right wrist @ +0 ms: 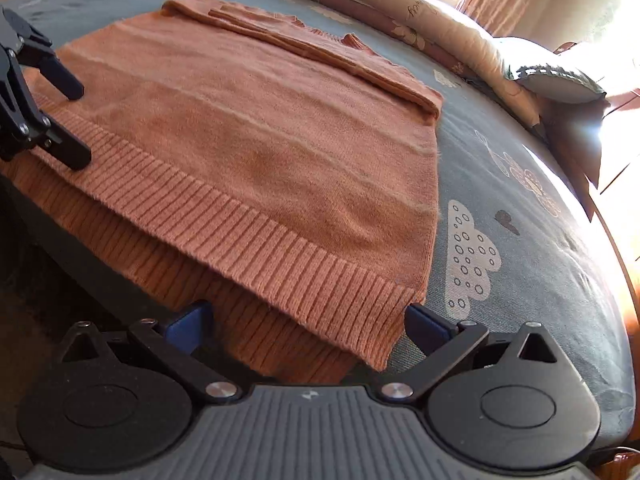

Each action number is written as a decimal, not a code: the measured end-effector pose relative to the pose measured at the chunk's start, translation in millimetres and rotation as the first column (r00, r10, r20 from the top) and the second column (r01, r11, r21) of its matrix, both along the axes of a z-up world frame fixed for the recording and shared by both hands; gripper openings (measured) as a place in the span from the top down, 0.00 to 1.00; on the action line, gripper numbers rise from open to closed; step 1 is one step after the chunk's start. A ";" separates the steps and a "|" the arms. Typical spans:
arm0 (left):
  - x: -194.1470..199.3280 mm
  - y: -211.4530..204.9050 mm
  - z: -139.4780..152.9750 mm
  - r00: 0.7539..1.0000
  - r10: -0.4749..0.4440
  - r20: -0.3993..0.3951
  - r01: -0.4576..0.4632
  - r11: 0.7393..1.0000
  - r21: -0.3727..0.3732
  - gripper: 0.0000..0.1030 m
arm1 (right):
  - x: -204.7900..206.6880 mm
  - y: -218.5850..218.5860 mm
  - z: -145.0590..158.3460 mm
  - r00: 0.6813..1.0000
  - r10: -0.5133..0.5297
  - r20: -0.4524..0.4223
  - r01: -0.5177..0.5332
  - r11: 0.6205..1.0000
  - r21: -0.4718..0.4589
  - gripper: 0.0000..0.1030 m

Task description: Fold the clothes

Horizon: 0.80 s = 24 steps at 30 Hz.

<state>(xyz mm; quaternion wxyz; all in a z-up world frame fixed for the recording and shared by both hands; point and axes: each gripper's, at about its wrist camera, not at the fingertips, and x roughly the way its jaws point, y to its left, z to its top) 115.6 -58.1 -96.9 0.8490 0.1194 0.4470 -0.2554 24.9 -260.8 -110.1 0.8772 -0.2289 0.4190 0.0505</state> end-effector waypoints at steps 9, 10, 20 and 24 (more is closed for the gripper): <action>-20.5 8.3 17.1 0.987 -0.088 0.134 0.083 0.996 0.041 0.01 | -8.6 15.2 42.6 0.976 0.157 0.151 -0.166 0.985 0.046 0.00; -19.0 6.8 14.3 0.989 -0.081 0.126 0.075 0.996 0.053 0.01 | -2.2 20.2 38.6 0.976 0.163 0.144 -0.170 0.985 0.037 0.00; -39.7 14.3 3.9 0.984 -0.128 0.127 0.116 0.988 0.098 0.01 | 8.7 10.3 26.9 0.988 0.152 0.041 -0.157 0.973 0.168 0.03; -66.2 -0.6 11.3 0.929 -0.293 0.226 0.264 0.953 0.150 0.01 | 7.8 12.0 42.9 0.977 0.206 0.045 -0.211 0.951 0.225 0.03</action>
